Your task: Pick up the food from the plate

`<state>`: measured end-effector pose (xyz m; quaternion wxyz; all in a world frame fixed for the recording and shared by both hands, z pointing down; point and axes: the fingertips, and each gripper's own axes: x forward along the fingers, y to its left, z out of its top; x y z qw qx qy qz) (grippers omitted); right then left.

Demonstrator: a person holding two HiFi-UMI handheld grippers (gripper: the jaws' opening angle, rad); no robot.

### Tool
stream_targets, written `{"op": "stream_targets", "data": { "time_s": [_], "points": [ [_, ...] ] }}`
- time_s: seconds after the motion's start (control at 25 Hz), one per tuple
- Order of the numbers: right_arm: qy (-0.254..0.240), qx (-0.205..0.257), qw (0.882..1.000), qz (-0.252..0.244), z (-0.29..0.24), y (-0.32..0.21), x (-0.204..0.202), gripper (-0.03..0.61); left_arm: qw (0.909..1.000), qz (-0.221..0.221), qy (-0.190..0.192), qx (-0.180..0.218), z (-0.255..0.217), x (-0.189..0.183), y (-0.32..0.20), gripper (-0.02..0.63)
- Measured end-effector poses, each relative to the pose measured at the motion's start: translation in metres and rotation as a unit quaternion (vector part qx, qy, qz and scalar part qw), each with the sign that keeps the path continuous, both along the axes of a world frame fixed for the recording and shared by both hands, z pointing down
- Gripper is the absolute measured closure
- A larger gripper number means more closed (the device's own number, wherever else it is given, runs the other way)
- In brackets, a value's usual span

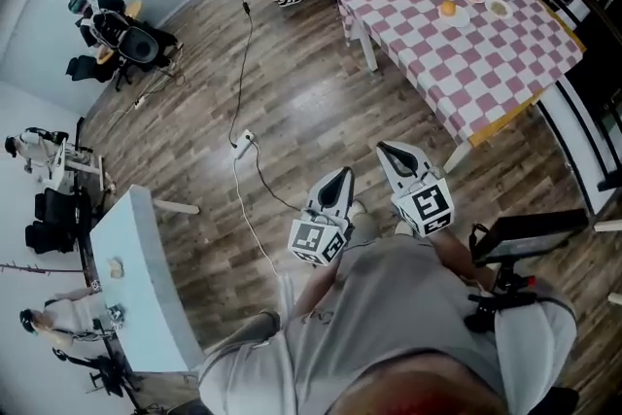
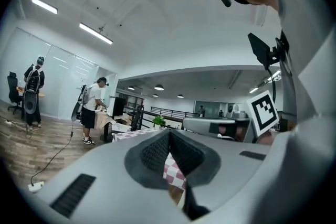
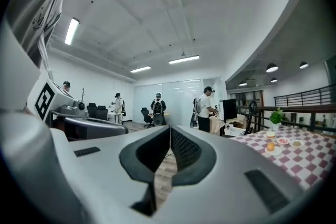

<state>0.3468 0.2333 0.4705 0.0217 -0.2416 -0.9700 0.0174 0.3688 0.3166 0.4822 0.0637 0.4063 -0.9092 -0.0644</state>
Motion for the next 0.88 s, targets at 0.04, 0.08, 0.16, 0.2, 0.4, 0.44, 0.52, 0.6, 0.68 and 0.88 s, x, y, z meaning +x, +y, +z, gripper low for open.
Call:
{"op": "stream_targets", "data": {
  "time_s": [0.04, 0.08, 0.16, 0.2, 0.4, 0.44, 0.52, 0.6, 0.68, 0.88],
  "points": [
    [-0.001, 0.0, 1.0, 0.001, 0.001, 0.002, 0.001, 0.563, 1.0, 0.001, 0.001, -0.004, 0.002, 0.003, -0.001, 0.609],
    [0.0, 0.001, 1.0, 0.001, 0.003, 0.003, 0.001, 0.563, 1.0, 0.0, 0.0, -0.005, 0.003, 0.003, -0.002, 0.609],
    [0.009, 0.004, 1.0, -0.002, 0.009, 0.003, -0.002, 0.563, 1.0, 0.0, -0.002, -0.001, 0.004, -0.001, -0.006, 0.609],
    [0.014, 0.005, 1.0, -0.004, 0.012, 0.002, -0.003, 0.563, 1.0, 0.0, -0.005, 0.001, 0.003, -0.003, -0.008, 0.609],
    [0.027, 0.009, 1.0, -0.001, 0.019, -0.007, -0.018, 0.563, 0.9998, -0.005, -0.017, 0.005, -0.001, -0.026, -0.012, 0.609],
    [0.028, 0.009, 1.0, -0.001, 0.02, -0.008, -0.023, 0.563, 0.9998, -0.007, -0.016, 0.006, 0.0, -0.032, -0.012, 0.609],
    [0.029, 0.012, 1.0, -0.001, 0.02, -0.011, -0.034, 0.563, 0.9998, -0.007, -0.016, 0.007, 0.001, -0.045, -0.013, 0.609],
    [0.029, 0.016, 0.999, 0.001, 0.021, -0.013, -0.047, 0.563, 0.9998, -0.006, -0.017, 0.006, 0.002, -0.058, -0.014, 0.609],
    [0.032, 0.02, 0.999, 0.006, 0.023, -0.016, -0.063, 0.563, 0.9998, -0.006, -0.014, 0.008, 0.004, -0.073, -0.012, 0.609],
    [0.042, 0.023, 0.999, 0.025, 0.026, -0.023, -0.102, 0.563, 1.0, 0.004, 0.002, 0.007, 0.015, -0.116, -0.011, 0.609]
  ]
}}
